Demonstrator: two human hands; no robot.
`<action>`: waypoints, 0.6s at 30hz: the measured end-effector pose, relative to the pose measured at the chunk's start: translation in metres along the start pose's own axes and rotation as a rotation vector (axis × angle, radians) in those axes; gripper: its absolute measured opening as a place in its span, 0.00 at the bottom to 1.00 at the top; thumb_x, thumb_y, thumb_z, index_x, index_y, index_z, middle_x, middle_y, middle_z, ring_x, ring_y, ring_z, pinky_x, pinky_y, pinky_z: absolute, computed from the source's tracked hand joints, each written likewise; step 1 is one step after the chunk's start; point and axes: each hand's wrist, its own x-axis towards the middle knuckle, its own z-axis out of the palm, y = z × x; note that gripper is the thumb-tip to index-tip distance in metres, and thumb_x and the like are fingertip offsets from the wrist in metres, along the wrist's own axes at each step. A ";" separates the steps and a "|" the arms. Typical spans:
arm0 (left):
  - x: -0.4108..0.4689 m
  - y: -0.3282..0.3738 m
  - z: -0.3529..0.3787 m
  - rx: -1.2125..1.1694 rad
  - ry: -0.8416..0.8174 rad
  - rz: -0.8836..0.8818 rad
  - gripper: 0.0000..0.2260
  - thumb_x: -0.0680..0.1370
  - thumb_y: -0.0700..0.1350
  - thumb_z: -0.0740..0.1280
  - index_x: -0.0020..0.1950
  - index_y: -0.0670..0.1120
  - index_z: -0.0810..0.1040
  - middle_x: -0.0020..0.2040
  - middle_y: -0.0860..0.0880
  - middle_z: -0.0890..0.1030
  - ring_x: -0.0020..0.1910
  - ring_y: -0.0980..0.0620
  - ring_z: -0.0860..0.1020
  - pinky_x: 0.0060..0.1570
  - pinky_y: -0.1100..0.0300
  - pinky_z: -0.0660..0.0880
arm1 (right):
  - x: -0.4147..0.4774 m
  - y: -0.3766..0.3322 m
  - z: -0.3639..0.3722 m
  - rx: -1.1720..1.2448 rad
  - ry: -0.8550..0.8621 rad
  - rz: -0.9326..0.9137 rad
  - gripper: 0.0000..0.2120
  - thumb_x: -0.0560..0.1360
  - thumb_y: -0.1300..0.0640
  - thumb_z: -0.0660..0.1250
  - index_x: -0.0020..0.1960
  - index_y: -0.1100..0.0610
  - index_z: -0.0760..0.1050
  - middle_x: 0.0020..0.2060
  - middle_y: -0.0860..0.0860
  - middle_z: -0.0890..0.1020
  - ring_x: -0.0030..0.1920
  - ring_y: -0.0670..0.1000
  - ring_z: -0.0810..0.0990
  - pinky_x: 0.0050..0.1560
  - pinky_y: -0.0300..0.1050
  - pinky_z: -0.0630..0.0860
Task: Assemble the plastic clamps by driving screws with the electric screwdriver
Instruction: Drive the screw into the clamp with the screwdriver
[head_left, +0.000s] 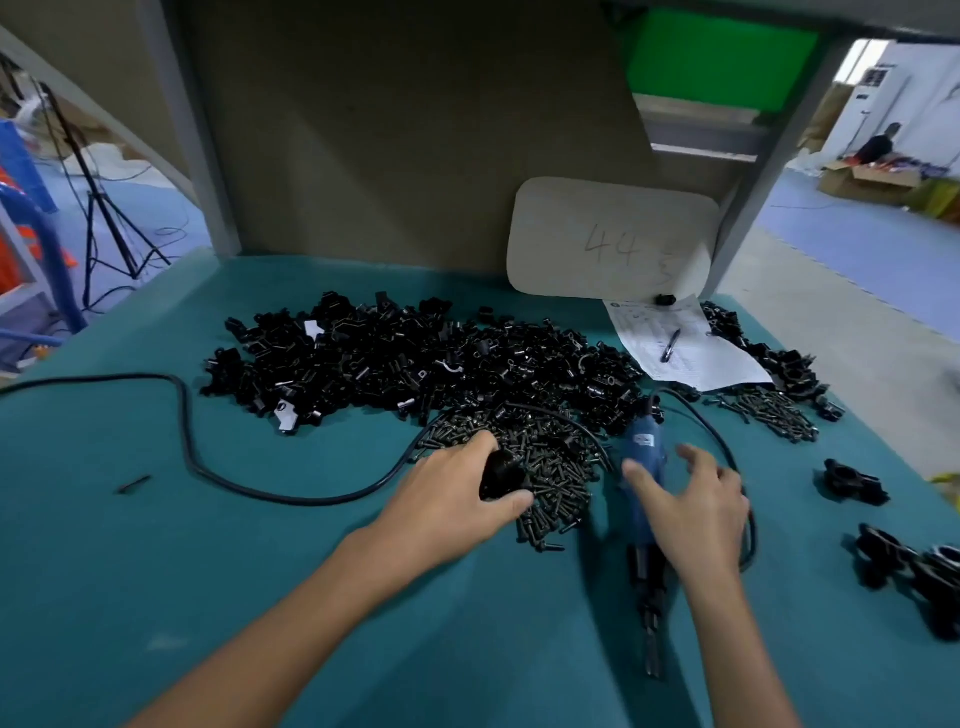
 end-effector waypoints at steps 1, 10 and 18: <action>0.003 0.005 0.001 -0.031 -0.013 0.012 0.16 0.75 0.63 0.68 0.45 0.56 0.64 0.39 0.57 0.76 0.38 0.58 0.75 0.34 0.59 0.70 | -0.006 -0.010 -0.005 0.155 -0.040 -0.083 0.27 0.74 0.38 0.72 0.68 0.49 0.75 0.63 0.54 0.78 0.64 0.57 0.76 0.65 0.56 0.73; 0.022 0.036 0.009 -0.329 -0.158 0.073 0.25 0.67 0.56 0.78 0.59 0.64 0.70 0.45 0.62 0.79 0.37 0.60 0.76 0.39 0.64 0.72 | -0.030 -0.016 -0.013 0.569 -0.280 -0.231 0.13 0.74 0.41 0.71 0.56 0.43 0.80 0.48 0.43 0.85 0.49 0.47 0.83 0.52 0.50 0.82; 0.028 -0.063 -0.012 -0.205 0.070 -0.096 0.12 0.76 0.47 0.74 0.48 0.65 0.78 0.42 0.65 0.81 0.40 0.60 0.79 0.38 0.68 0.71 | 0.075 0.103 -0.090 -0.194 0.152 0.071 0.17 0.81 0.52 0.66 0.63 0.59 0.65 0.45 0.58 0.80 0.50 0.64 0.78 0.43 0.56 0.76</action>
